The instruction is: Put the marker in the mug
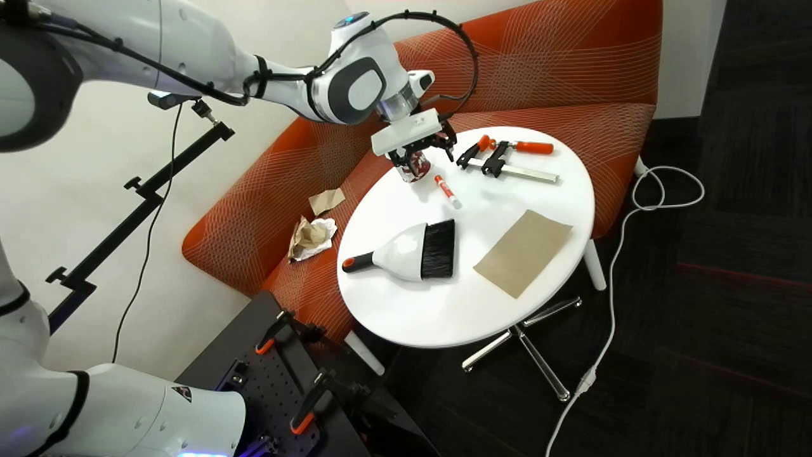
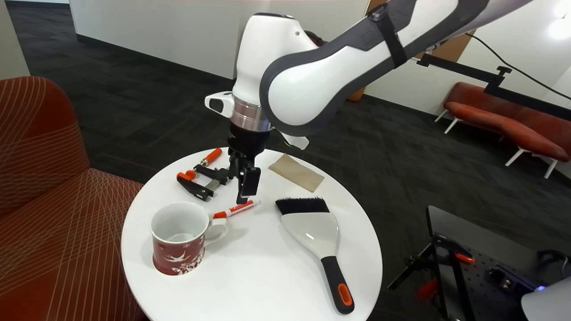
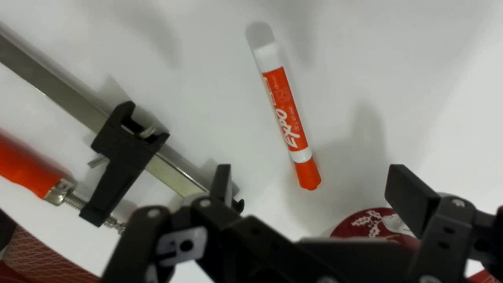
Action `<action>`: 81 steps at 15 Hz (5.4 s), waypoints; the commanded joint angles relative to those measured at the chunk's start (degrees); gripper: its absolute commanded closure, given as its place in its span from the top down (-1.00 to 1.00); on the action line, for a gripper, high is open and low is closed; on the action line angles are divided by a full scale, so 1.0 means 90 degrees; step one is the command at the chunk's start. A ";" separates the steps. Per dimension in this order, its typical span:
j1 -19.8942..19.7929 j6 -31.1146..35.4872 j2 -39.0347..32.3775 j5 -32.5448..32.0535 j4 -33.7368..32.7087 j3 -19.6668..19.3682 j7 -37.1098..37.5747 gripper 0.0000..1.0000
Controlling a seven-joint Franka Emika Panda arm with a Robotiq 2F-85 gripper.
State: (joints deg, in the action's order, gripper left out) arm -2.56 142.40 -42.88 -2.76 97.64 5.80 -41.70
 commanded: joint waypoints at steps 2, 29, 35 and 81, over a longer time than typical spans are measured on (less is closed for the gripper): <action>-0.0087 -0.0017 -0.0100 -0.0151 -0.0092 0.0098 0.0070 1.00; -0.0134 -0.0134 -0.1169 -0.0851 -0.0925 0.0389 -0.0998 0.17; -0.0127 -0.0018 -0.1036 -0.0819 -0.0849 0.0354 -0.0894 -0.76; -0.2823 0.1745 0.0107 0.5596 0.0983 0.3991 -0.8459 -0.90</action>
State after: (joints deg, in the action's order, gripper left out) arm -27.44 159.02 -39.45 43.24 109.45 40.05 -112.79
